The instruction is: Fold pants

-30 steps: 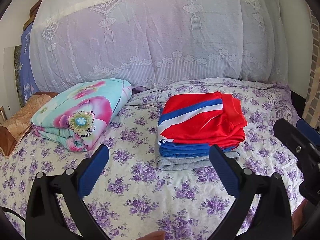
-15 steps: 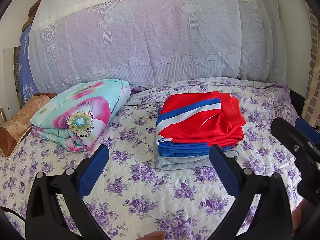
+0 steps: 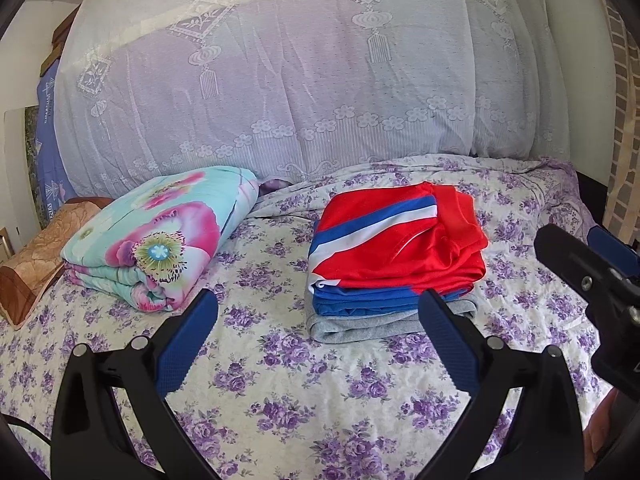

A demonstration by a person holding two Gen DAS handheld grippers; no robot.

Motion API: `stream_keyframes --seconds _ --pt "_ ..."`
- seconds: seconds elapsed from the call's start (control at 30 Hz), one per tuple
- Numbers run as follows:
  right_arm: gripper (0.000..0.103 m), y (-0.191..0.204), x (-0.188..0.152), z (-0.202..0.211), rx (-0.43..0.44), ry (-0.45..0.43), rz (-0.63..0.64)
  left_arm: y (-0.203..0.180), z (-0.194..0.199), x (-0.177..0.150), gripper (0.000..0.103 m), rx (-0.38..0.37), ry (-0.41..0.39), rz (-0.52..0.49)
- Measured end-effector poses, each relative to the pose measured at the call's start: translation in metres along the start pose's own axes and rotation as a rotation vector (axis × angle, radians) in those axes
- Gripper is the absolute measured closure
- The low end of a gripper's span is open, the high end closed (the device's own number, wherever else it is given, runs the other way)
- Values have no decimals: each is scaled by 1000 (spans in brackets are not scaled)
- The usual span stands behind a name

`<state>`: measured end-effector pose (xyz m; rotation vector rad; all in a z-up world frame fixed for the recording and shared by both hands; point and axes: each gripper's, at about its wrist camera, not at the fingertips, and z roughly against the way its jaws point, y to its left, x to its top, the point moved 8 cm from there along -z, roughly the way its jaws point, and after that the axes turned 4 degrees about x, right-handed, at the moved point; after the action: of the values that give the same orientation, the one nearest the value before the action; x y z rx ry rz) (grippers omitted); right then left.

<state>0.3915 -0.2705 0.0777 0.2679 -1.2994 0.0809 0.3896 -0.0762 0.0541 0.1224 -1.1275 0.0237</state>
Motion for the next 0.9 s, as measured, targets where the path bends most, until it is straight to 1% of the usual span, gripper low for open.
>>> stream_keyframes --seconds 0.9 --pt "4 -3 0 1 -5 1 -6 2 0 1 5 -6 6 10"
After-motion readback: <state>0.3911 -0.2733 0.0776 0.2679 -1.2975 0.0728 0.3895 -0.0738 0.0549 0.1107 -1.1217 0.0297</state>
